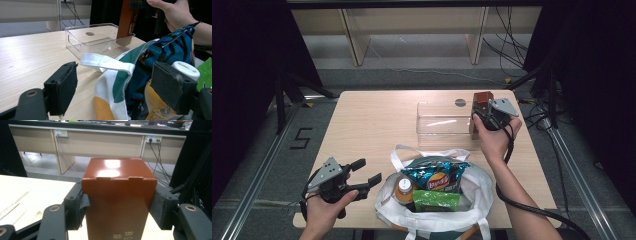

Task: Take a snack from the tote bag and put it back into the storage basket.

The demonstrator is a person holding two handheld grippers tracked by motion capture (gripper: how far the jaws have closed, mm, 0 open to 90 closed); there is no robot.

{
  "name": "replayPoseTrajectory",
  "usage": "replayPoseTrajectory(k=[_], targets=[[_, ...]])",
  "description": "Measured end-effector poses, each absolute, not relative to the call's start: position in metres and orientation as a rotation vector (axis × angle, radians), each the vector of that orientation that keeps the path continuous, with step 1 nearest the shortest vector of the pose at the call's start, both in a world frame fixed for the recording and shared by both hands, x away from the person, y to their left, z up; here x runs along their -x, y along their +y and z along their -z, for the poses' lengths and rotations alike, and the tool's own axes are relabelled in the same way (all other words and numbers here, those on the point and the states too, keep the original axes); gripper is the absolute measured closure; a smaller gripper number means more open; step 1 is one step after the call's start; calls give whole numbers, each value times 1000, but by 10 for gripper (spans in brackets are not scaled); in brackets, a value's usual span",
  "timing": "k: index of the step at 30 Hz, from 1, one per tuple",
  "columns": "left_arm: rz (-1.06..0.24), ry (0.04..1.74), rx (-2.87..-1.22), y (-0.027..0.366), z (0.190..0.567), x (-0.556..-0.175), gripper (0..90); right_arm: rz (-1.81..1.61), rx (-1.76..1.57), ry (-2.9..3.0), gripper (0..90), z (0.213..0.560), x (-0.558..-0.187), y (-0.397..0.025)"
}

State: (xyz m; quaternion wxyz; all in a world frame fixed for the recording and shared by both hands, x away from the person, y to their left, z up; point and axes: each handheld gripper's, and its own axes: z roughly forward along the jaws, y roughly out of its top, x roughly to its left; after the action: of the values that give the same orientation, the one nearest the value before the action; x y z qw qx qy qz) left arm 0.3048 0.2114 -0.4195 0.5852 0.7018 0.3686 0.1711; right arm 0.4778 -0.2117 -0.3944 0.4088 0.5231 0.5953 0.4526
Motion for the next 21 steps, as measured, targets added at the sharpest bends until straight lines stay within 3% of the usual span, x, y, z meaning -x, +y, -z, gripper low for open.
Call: replayPoseTrajectory(k=[21], targets=[[-393, 853, -1635, 210, 420, -306, 207, -1104, -1314, 1542, 387, 406, -481, -215]])
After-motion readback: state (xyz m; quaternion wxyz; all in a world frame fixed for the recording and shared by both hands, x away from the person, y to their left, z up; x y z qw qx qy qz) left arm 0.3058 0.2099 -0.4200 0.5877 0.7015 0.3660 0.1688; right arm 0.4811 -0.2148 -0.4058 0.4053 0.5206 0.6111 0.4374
